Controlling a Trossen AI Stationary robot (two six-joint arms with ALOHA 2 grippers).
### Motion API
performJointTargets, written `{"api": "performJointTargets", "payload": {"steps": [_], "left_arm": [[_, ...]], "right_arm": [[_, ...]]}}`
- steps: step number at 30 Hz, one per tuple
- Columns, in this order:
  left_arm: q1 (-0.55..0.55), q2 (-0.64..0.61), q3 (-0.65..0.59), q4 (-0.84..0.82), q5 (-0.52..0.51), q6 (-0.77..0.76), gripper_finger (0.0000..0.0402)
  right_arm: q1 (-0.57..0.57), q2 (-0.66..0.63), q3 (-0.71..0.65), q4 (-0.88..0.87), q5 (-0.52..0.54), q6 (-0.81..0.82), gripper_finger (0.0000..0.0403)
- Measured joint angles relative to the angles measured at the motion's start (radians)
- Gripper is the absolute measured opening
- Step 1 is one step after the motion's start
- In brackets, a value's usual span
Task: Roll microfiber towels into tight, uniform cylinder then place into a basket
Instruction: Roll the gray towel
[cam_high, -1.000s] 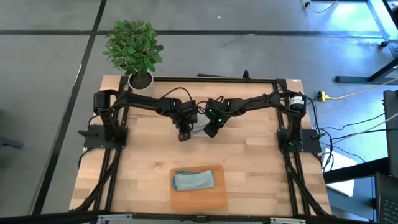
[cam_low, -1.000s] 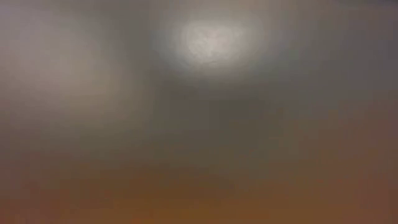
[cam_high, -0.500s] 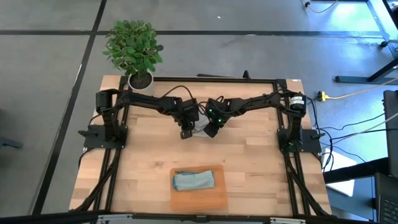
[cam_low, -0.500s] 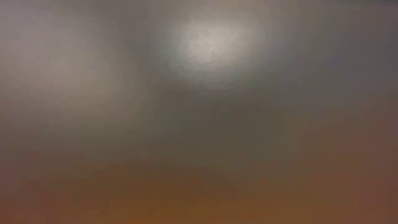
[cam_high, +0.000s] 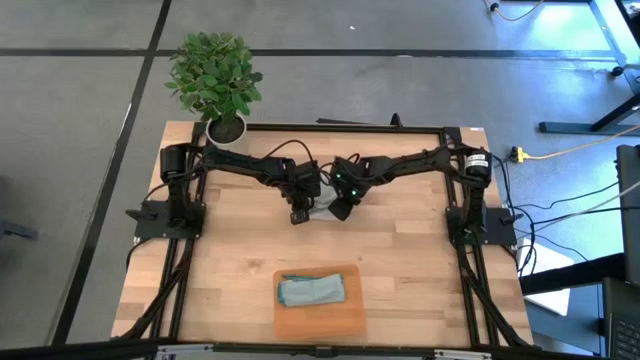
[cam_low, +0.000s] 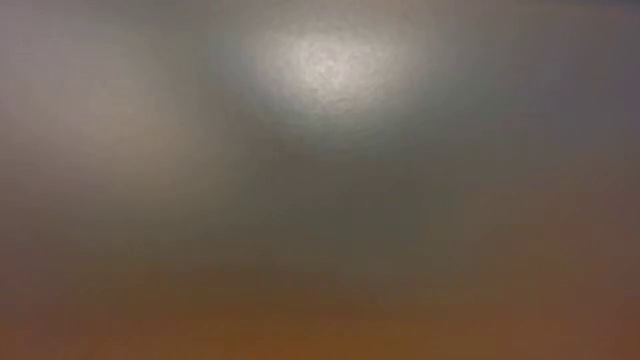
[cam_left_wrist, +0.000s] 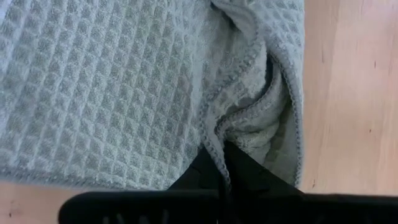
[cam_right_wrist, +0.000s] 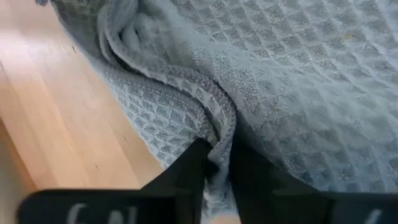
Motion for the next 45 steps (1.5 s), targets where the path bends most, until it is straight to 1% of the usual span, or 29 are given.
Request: {"api": "performJointTargets", "payload": {"steps": [3,5,8,13,15,19,23,25,28,32,34,37,39,42,45], "left_arm": [[0.0,0.0,0.0,-0.001,0.0,0.0,0.0],[0.001,0.0,0.0,-0.003,-0.001,0.002,0.0],[0.008,0.0,0.0,-0.004,-0.004,0.002,0.0],[0.023,0.0,0.0,-0.004,-0.005,0.002,0.0],[0.032,0.0,0.0,-0.002,-0.006,0.003,0.0],[0.047,0.0,-0.001,0.0,-0.007,0.004,0.0],[0.056,0.001,-0.003,-0.009,-0.004,0.007,0.0],[0.057,0.001,-0.003,-0.009,-0.004,0.011,0.0],[0.057,0.003,-0.003,-0.012,0.001,0.019,0.0],[0.056,0.003,-0.003,-0.011,-0.002,0.021,0.0],[0.056,0.003,-0.003,-0.011,-0.005,0.021,0.0],[0.056,0.003,-0.003,-0.011,0.0,0.02,0.0],[0.057,0.003,-0.003,-0.011,0.018,0.017,0.0],[0.055,0.004,-0.003,-0.011,0.04,0.016,0.0],[0.053,0.004,-0.003,-0.013,0.042,0.016,0.0]], "right_arm": [[-0.023,0.0,0.042,-0.079,0.001,-0.004,0.009],[-0.038,0.0,0.074,-0.118,0.013,-0.01,0.0099],[-0.052,0.0,0.136,-0.208,0.045,-0.045,0.0102],[-0.057,0.0,0.247,-0.377,0.148,-0.086,0.0103],[-0.057,0.0,0.286,-0.433,0.165,-0.107,0.0103],[-0.035,0.0,0.335,-0.502,0.152,-0.148,0.0103],[0.001,-0.001,0.347,-0.538,0.08,-0.211,0.0103],[0.016,-0.002,0.339,-0.536,0.039,-0.241,0.0103],[0.04,-0.006,0.323,-0.522,-0.023,-0.327,0.0103],[0.069,-0.008,0.305,-0.471,-0.17,-0.47,0.0103],[0.084,-0.008,0.289,-0.419,-0.203,-0.519,0.0103],[0.093,-0.006,0.239,-0.285,-0.189,-0.558,0.0103],[0.093,-0.006,0.201,-0.196,-0.135,-0.559,0.0103],[0.082,-0.006,0.168,-0.132,-0.041,-0.558,0.0103],[0.064,-0.006,0.137,-0.108,-0.017,-0.56,0.0103]]}}
